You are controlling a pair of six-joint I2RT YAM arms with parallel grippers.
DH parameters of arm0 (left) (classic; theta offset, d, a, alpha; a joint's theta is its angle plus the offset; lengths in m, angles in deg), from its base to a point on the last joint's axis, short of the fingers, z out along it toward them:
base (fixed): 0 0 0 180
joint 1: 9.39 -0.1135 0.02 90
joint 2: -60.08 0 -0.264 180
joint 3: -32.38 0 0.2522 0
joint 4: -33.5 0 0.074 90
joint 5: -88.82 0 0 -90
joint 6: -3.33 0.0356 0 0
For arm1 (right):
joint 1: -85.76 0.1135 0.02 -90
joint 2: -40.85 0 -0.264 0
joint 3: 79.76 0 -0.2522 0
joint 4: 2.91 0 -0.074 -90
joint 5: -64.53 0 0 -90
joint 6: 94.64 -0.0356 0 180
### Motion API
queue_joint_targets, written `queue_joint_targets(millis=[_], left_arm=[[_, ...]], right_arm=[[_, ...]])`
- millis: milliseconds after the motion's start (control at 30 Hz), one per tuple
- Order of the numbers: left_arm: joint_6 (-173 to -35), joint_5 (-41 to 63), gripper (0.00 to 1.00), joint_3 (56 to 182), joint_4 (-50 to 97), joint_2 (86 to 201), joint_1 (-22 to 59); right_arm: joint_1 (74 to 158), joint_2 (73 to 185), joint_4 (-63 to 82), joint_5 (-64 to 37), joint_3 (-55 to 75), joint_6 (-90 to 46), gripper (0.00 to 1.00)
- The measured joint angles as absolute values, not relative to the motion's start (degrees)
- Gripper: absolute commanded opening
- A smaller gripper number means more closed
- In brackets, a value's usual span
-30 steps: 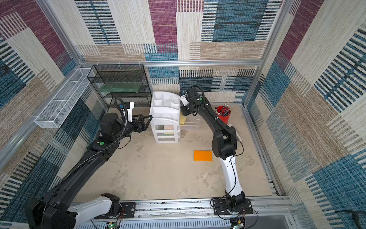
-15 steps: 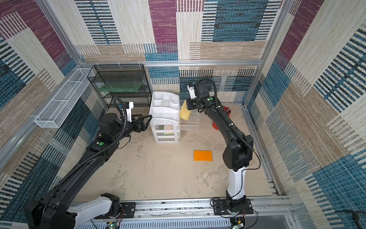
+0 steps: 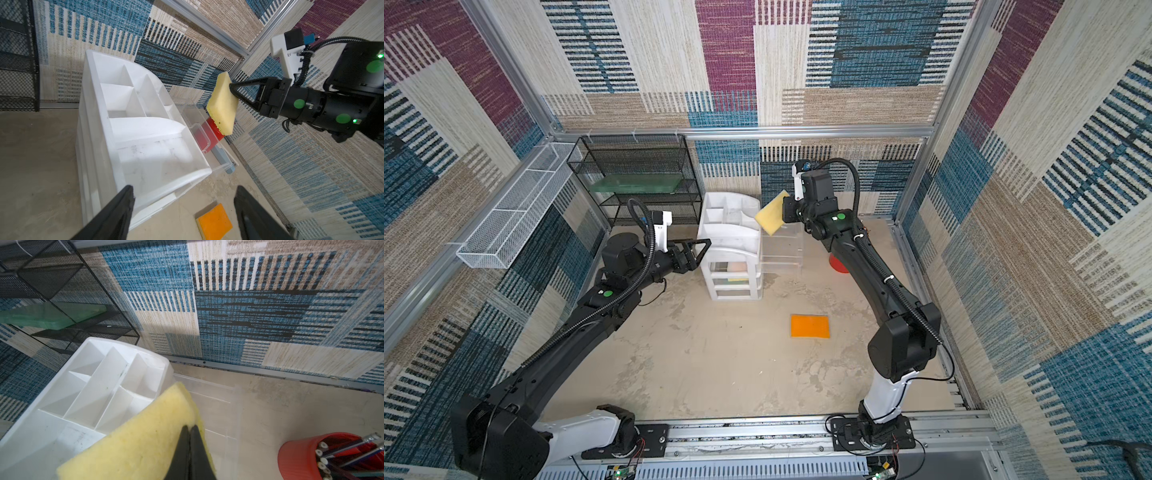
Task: Take the sponge out of the drawer
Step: Pick up the sponge from the drawer.
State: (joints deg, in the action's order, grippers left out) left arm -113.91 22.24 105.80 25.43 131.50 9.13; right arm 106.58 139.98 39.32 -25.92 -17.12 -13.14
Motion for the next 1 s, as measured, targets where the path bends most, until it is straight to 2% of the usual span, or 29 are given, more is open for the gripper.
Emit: queue_joint_targets(millis=[233, 533, 1000], left_arm=[[-120.8, 27.7, 0.76, 109.3, 33.2, 138.1, 10.9], [-126.7, 29.1, 0.76, 111.5, 43.2, 142.7, 15.6], [-129.2, 28.9, 0.73, 112.5, 50.2, 144.8, 19.9]], right_arm=[[110.2, 131.8, 28.3, -25.5, -9.2, -18.3, 0.0], [114.3, 124.2, 14.2, -26.0, 3.9, -26.9, 0.0], [115.9, 121.7, 9.9, -30.6, 8.4, -32.3, 0.0]])
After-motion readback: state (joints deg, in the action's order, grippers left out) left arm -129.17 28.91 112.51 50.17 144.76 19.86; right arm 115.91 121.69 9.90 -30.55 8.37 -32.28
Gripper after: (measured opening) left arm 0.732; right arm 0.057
